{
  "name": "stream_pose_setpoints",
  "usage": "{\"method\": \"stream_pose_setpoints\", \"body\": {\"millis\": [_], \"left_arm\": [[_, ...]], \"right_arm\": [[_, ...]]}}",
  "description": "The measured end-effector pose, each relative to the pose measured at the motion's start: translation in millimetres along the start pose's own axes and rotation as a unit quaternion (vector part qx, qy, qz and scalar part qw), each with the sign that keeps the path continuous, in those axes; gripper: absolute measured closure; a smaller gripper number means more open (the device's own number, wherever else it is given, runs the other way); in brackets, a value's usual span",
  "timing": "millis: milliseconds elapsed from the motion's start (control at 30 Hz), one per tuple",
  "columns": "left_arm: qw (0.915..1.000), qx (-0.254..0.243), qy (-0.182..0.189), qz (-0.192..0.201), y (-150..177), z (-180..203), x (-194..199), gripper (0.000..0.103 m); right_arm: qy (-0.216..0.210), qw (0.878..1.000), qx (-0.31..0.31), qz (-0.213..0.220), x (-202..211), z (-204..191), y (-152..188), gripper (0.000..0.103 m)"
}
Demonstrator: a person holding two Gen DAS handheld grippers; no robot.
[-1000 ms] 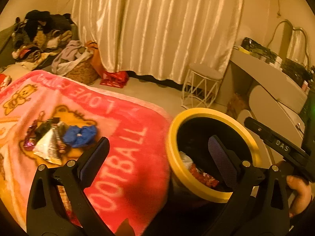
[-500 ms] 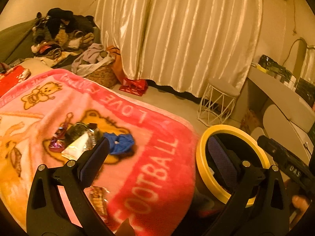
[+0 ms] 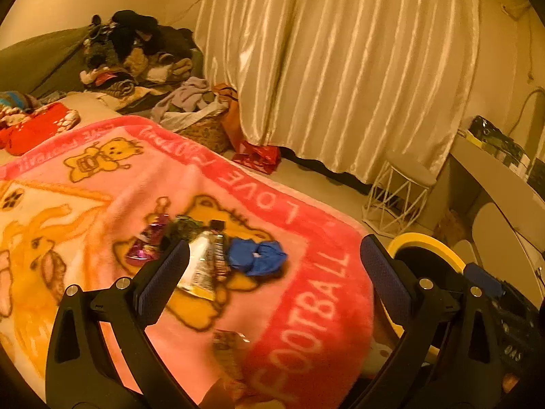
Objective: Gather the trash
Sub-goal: 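Move both tools back to the trash pile on the blanket, then grasp a purple foil wrapper with the left tool while the right tool grasps a brown snack bag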
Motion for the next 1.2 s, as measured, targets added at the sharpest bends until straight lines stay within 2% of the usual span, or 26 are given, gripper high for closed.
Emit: {"method": "stream_pose_setpoints", "body": {"millis": [300,500,800,1200], "left_arm": [[0.9988,0.033,-0.036,-0.008,9.1,-53.8,-0.1,0.011],[0.9971,0.046,-0.055,-0.024,19.9,-81.5,-4.8,0.011],[0.9951,0.055,-0.062,-0.054,37.6,-110.7,-19.4,0.011],[0.992,0.063,-0.031,-0.105,53.4,-134.9,-62.9,0.041]], "right_arm": [[-0.037,0.998,0.031,-0.042,-17.5,-44.1,18.6,0.031],[-0.059,0.993,0.058,-0.087,-34.9,-73.8,38.7,0.031],[-0.055,0.982,0.092,-0.155,-67.5,-103.8,66.1,0.031],[-0.049,0.968,0.109,-0.222,-100.5,-124.1,87.9,0.031]]}}
Point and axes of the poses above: each gripper's, at about its wrist camera, not at the fingertips, and x roughly against the way its jaws point, z to its right, y to its underside, the point moved 2 cm from there along -x, roughly the way its jaws point, and after that the axes turned 15 degrees about -x, right-handed, at the moved point
